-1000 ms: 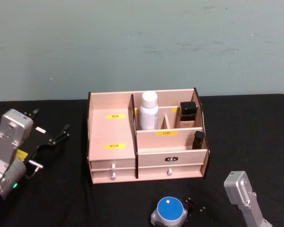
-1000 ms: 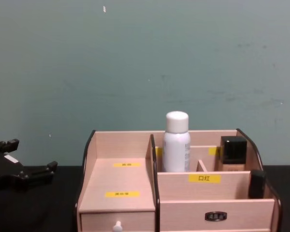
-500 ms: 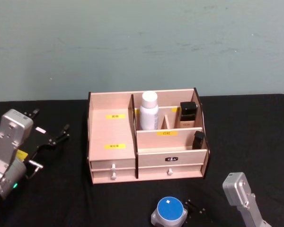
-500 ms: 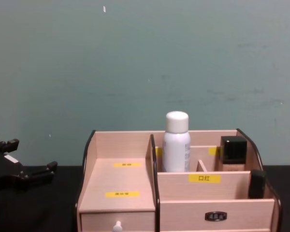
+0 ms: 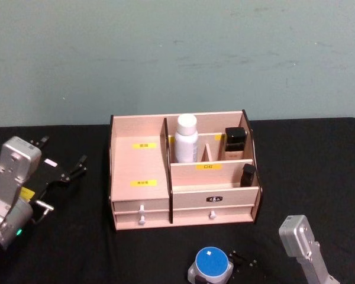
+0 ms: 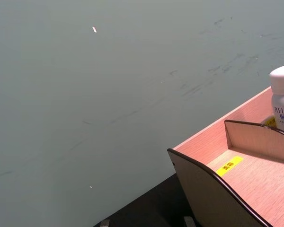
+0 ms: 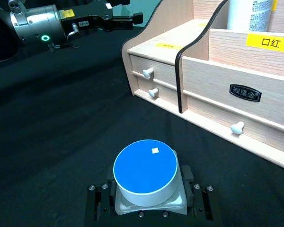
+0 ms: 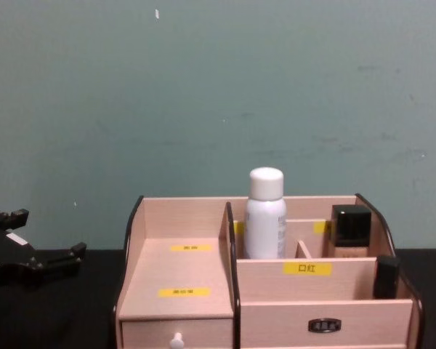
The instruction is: Pick up the facial cleanser and watermelon frost from the table and place them into the tiered storage box.
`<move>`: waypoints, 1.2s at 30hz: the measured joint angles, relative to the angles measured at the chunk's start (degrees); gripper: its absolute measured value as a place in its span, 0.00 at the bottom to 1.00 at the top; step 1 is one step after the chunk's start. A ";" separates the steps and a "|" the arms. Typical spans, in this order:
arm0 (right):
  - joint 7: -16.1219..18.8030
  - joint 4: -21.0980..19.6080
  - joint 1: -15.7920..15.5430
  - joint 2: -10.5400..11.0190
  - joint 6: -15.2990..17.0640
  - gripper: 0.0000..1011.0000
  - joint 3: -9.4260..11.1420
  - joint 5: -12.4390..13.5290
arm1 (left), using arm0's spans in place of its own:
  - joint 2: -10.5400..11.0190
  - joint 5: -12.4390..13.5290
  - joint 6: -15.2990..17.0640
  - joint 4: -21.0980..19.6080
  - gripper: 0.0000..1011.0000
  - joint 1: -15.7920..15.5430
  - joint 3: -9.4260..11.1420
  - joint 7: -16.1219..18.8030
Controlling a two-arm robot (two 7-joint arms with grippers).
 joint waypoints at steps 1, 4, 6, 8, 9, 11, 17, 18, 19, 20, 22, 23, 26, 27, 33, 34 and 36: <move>0.00 0.00 0.00 0.00 0.00 0.80 0.01 0.01 | 0.00 0.00 0.00 0.00 1.00 0.00 0.00 0.00; 0.02 0.00 0.00 0.00 -0.01 0.80 0.01 0.02 | 0.00 0.00 0.00 0.00 1.00 0.00 0.00 0.00; 0.04 0.00 0.00 0.00 -0.02 0.80 0.01 0.03 | 0.00 0.00 0.00 0.00 1.00 0.00 0.01 0.00; 0.04 0.00 0.00 0.00 -0.02 0.80 0.01 0.04 | 0.00 0.00 0.00 0.00 1.00 0.00 0.00 0.00; 0.05 0.00 0.00 0.00 -0.02 0.80 0.01 0.05 | 0.00 0.00 0.00 0.00 1.00 0.00 0.00 0.00; 0.27 -0.02 -0.01 0.00 -0.15 0.80 0.07 0.27 | 0.00 0.00 0.00 0.00 1.00 0.00 0.00 0.00; 0.75 -1.09 0.42 0.13 -0.31 0.80 0.38 1.20 | 0.00 0.00 0.00 0.00 1.00 0.00 0.00 0.00; 0.77 -1.26 0.49 0.16 -0.29 0.80 0.38 1.24 | 0.00 0.00 0.00 0.00 1.00 0.00 0.00 0.00; 0.82 -1.63 0.67 0.29 -0.20 0.80 0.38 1.31 | 0.00 0.00 0.00 0.00 1.00 0.00 0.00 0.00; 0.85 -1.83 0.77 0.35 -0.14 0.80 0.37 1.33 | 0.00 0.00 0.00 0.00 1.00 0.00 0.00 0.00; 0.90 -2.32 1.00 0.50 0.05 0.80 0.30 1.37 | 0.00 0.00 0.00 0.00 1.00 0.00 0.00 0.00; 0.92 -2.76 1.24 0.60 0.27 0.80 0.23 1.40 | 0.00 0.00 0.00 0.00 1.00 0.00 0.00 0.00; 1.03 -3.68 1.96 0.70 0.86 0.80 -0.03 1.56 | 0.00 0.00 0.00 0.00 1.00 0.00 0.00 0.00; 1.06 -3.84 2.16 0.71 1.01 0.80 -0.10 1.61 | 0.00 0.00 0.00 0.00 1.00 0.00 0.00 0.00; 1.52 -4.89 4.49 0.52 2.16 0.80 -1.11 1.79 | 0.00 0.00 0.00 0.00 1.00 0.00 0.00 0.00; 1.58 -5.01 4.87 0.46 2.31 0.80 -1.32 1.79 | 0.00 0.00 0.00 0.00 1.00 0.00 0.00 0.00; 1.77 -5.30 6.15 0.17 2.86 0.80 -2.07 1.68 | 0.00 0.00 0.00 0.00 1.00 0.00 0.00 0.00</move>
